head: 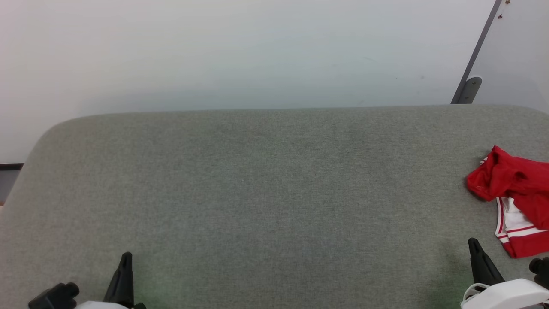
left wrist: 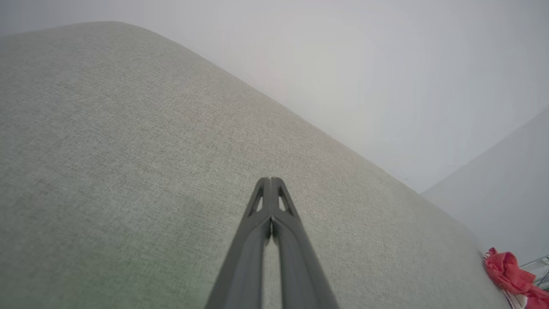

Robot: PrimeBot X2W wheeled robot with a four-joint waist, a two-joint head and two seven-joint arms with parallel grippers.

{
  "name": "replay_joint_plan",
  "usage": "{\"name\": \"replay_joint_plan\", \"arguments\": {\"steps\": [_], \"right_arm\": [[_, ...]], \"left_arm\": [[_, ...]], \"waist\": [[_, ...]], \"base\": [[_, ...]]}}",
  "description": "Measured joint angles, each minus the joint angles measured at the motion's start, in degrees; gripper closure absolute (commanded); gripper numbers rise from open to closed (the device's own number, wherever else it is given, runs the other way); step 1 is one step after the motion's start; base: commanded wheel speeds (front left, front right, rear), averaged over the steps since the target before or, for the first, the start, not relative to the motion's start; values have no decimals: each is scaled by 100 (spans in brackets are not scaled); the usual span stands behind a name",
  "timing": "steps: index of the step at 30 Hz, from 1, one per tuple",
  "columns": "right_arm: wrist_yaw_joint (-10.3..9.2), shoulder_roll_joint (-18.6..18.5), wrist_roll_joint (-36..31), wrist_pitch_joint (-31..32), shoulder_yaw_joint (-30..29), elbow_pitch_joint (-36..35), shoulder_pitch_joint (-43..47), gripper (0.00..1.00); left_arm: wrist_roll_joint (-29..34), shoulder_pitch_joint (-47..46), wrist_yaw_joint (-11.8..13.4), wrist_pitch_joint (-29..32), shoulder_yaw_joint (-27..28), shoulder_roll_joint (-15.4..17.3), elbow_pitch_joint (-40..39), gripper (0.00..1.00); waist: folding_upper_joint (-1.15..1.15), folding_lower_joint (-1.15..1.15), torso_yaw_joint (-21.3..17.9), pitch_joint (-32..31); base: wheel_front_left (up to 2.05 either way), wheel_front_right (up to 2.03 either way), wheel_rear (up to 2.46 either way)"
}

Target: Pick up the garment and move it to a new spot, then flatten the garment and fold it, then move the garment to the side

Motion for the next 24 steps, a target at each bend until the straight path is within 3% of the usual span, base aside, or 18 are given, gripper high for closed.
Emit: {"name": "replay_joint_plan", "arguments": {"steps": [24], "right_arm": [[-1,175,1768,367,-122,-168,-116,100]], "left_arm": [[-1564,-222,0,461,78,-253,-96,100]], "waist": [[0,0,28,15]], "base": [[0,0,0]]}}
